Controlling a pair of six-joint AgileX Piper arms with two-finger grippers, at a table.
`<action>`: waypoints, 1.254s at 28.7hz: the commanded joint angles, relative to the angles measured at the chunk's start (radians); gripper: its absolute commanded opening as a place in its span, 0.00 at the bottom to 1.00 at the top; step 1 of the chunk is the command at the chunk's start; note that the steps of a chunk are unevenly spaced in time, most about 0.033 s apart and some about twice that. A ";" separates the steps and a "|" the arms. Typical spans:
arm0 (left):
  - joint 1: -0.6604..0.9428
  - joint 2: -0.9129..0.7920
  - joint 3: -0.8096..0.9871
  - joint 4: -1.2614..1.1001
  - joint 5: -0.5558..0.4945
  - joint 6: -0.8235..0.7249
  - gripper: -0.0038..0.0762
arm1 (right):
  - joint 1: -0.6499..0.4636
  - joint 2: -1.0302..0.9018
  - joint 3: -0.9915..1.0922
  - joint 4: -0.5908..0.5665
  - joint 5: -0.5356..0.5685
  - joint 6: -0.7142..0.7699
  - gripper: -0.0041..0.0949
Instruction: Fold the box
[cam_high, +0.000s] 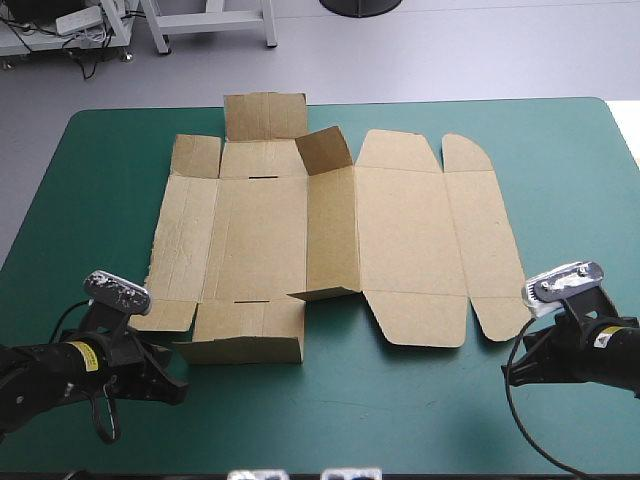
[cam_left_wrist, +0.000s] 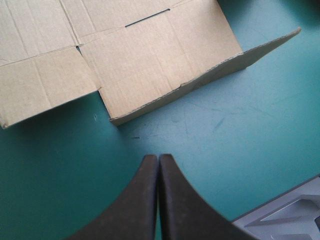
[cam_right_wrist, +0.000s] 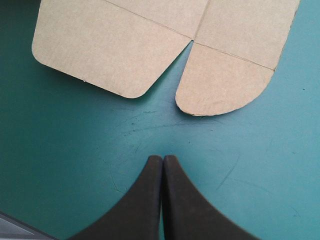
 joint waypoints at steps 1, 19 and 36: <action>-0.005 -0.004 -0.024 -0.012 -0.045 -0.005 0.04 | 0.004 -0.005 -0.023 0.019 -0.038 -0.003 0.02; -0.005 0.010 -0.028 -0.020 -0.190 0.025 0.04 | 0.004 -0.005 -0.023 0.022 -0.038 -0.002 0.02; 0.343 0.512 -0.289 -0.484 -0.202 0.515 0.07 | 0.004 -0.005 -0.023 0.058 -0.041 -0.010 0.02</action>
